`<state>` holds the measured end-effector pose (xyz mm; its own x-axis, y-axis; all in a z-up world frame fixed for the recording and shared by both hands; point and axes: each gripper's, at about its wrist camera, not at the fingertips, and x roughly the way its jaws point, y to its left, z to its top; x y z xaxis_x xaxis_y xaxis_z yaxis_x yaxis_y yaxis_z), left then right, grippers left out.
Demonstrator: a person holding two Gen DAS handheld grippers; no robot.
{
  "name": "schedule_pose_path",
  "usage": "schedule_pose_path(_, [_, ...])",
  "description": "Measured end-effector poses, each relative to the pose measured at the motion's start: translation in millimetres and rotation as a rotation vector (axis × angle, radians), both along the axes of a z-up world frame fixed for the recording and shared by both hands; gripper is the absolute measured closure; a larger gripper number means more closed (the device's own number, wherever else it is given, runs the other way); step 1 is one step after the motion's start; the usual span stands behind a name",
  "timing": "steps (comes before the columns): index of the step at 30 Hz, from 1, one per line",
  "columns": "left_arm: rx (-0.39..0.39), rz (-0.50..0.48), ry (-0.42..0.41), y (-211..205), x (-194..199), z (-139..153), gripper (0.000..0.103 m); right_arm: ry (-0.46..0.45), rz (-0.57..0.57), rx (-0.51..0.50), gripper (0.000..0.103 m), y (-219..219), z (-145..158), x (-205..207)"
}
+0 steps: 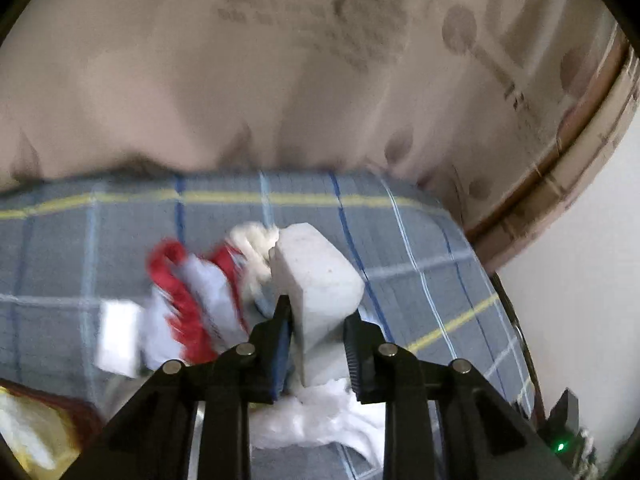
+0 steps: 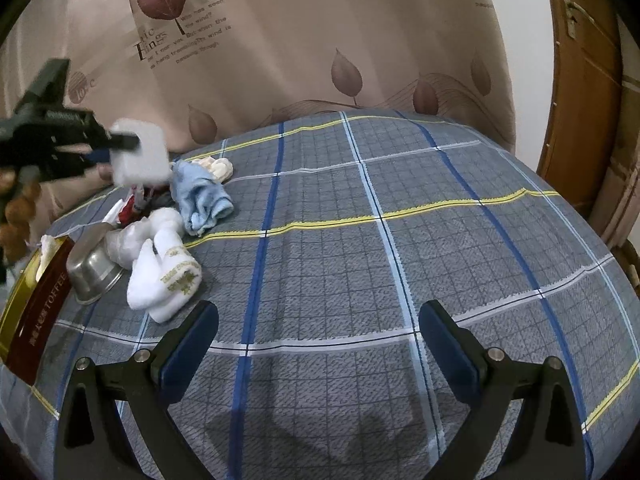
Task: Organize soft objects
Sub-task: 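Grasp the white sponge block with the left gripper, then carry the sponge block to the tray with the left gripper while the right gripper grasps the plastic-wrapped item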
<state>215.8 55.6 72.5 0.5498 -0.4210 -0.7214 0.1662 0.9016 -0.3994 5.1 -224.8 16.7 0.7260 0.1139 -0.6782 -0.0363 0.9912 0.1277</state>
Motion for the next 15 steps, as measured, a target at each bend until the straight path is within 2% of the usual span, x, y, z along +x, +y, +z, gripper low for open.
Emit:
schedule_pose_path(5, [0.052, 0.116, -0.045, 37, 1, 12, 0.078, -0.001, -0.001, 0.0, 0.003, 0, 0, 0])
schedule_pose_path(11, [0.085, 0.246, -0.027, 92, -7, -3, 0.077, 0.004, -0.003, -0.004, 0.003, -1, 0, 0])
schedule_pose_path(15, [0.088, 0.294, -0.013, 117, -21, -10, 0.076, 0.007, -0.002, -0.006, 0.003, -1, 0, 1])
